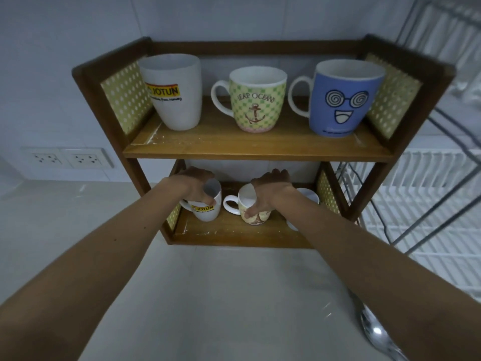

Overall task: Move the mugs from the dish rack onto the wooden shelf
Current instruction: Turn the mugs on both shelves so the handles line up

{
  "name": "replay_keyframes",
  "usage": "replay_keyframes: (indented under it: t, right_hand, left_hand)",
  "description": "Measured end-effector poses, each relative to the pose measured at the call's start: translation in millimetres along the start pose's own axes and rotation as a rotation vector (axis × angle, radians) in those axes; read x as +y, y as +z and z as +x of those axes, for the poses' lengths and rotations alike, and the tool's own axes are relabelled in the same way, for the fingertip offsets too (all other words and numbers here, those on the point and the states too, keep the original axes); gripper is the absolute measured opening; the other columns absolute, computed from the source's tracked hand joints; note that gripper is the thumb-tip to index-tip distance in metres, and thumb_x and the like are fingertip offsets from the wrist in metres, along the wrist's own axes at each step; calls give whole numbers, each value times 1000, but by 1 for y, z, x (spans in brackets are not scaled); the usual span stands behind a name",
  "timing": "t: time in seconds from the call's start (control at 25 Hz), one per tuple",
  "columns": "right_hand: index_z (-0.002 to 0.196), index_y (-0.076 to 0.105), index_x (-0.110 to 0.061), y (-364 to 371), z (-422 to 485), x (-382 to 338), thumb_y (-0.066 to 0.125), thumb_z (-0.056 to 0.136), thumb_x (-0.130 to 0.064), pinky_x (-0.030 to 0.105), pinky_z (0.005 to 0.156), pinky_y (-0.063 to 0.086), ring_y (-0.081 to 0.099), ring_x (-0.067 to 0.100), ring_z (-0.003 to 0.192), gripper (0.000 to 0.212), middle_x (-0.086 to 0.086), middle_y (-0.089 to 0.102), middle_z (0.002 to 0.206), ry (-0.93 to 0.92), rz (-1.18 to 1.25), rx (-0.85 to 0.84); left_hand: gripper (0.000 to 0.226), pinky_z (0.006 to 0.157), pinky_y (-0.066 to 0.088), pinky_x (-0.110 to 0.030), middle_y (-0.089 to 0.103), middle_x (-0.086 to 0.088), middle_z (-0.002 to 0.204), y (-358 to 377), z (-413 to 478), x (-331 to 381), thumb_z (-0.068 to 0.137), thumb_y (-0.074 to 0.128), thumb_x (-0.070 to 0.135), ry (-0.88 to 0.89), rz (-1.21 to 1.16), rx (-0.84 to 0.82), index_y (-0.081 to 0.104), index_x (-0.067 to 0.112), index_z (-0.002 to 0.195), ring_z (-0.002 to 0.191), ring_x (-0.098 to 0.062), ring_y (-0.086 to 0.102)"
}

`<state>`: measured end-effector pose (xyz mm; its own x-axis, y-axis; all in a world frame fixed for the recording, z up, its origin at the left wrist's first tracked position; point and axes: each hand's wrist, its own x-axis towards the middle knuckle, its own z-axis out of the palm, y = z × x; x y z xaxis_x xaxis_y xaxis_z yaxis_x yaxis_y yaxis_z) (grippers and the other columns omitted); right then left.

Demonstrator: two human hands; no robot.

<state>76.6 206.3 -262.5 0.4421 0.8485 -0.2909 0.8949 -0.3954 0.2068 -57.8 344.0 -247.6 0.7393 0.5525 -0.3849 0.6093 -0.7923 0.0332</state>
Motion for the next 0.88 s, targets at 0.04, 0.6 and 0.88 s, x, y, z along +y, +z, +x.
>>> replay_keyframes:
  t: [0.04, 0.6, 0.88]
  right_hand:
    - [136, 41, -20, -2, -3, 4, 55, 61, -84, 42, 94, 33, 43, 32, 122, 100, 12, 50, 135, 13, 41, -42]
    - [124, 53, -12, 16, -32, 73, 71, 75, -51, 33, 75, 52, 58, 25, 103, 65, 9, 59, 118, 135, 302, -167]
    - [140, 35, -22, 15, -32, 72, 74, 73, -2, 38, 92, 50, 46, 31, 123, 80, 12, 42, 140, -33, 319, -209]
  left_hand:
    - [84, 104, 37, -39, 30, -8, 154, 1, 1, 4, 82, 58, 59, 4, -6, -10, 23, 20, 148, 138, -29, 33]
    - [87, 82, 47, -35, 58, -8, 129, 42, 26, 90, 71, 63, 67, 161, 70, 243, 41, 12, 134, 112, -28, 56]
    - [86, 91, 47, -39, 54, -11, 135, 42, 24, 90, 73, 67, 60, 168, 77, 226, 37, 10, 137, 118, -30, 53]
